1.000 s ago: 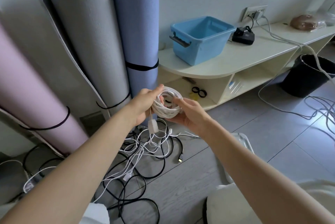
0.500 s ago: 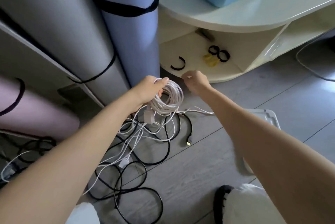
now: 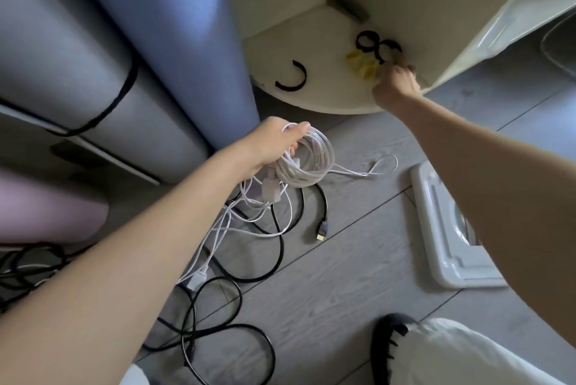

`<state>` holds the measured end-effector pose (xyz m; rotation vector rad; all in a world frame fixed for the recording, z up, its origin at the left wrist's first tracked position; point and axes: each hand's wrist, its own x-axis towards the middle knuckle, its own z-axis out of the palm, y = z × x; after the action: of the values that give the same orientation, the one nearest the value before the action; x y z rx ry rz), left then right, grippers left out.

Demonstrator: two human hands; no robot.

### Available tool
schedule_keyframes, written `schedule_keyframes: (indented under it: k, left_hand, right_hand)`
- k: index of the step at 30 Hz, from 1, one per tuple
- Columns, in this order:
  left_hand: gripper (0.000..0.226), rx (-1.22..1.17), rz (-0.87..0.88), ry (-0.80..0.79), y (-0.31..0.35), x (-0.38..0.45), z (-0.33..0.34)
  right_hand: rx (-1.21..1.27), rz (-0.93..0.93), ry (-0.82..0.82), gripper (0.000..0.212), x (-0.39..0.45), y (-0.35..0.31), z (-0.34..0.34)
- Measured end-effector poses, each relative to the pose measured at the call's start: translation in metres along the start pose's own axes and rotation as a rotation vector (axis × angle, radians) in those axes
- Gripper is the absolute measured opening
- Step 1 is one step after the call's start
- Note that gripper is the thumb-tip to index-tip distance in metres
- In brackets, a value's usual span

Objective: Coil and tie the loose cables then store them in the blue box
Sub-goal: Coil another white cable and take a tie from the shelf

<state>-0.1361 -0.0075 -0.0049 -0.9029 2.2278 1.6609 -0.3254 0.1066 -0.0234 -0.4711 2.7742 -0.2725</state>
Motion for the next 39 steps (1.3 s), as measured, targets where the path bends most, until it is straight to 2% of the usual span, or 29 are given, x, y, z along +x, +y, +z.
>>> schedule_keyframes:
  k: [2,6,9,13,14,15,17,19,21,24,32,37,39]
  left_hand:
    - [0.032,0.032,0.0,-0.013,0.002,0.002,0.004]
    - [0.033,0.039,-0.01,-0.019,0.007,0.002,0.008]
    - [0.034,0.041,-0.023,0.012,0.013,-0.002,0.013]
    - [0.034,-0.003,-0.047,0.117,0.029,-0.02,0.011]
    - [0.035,-0.027,-0.061,0.145,0.033,-0.026,0.008]
    - [0.036,-0.058,-0.072,0.18,0.038,-0.034,0.003]
    - [0.034,-0.132,-0.087,0.21,0.044,-0.051,-0.009]
    - [0.031,-0.177,-0.087,0.228,0.049,-0.076,-0.022]
    - [0.031,-0.197,-0.069,0.247,0.052,-0.102,-0.038]
    - [0.038,-0.153,-0.048,0.27,0.061,-0.15,-0.06]
    - [0.032,-0.401,0.161,0.141,0.094,-0.257,-0.079]
    - [0.029,-0.529,0.195,0.076,0.097,-0.277,-0.072]
    - [0.028,-0.614,0.185,0.027,0.098,-0.282,-0.071]
  right_hand:
    - [0.018,0.008,-0.057,0.062,0.006,0.002,-0.003]
    - [0.053,0.051,-0.09,0.055,0.004,0.006,-0.008]
    - [0.101,0.036,0.037,0.052,-0.005,0.015,-0.008]
    - [0.252,0.0,0.364,0.033,-0.038,0.01,-0.036]
    - [0.317,-0.038,0.367,0.029,-0.05,0.003,-0.044]
    - [0.465,-0.081,0.329,0.024,-0.063,-0.005,-0.055]
    - [0.919,-0.15,0.109,0.015,-0.095,-0.027,-0.073]
    - [1.2,-0.225,-0.086,0.013,-0.127,-0.046,-0.09]
    - [1.246,-0.317,-0.238,0.017,-0.158,-0.065,-0.107]
    - [1.241,-0.465,-0.366,0.023,-0.211,-0.093,-0.131]
    - [1.11,-0.651,-0.279,0.022,-0.302,-0.117,-0.179]
    - [1.327,-0.668,-0.445,0.03,-0.328,-0.11,-0.185]
    - [1.387,-0.66,-0.415,0.03,-0.331,-0.107,-0.182]
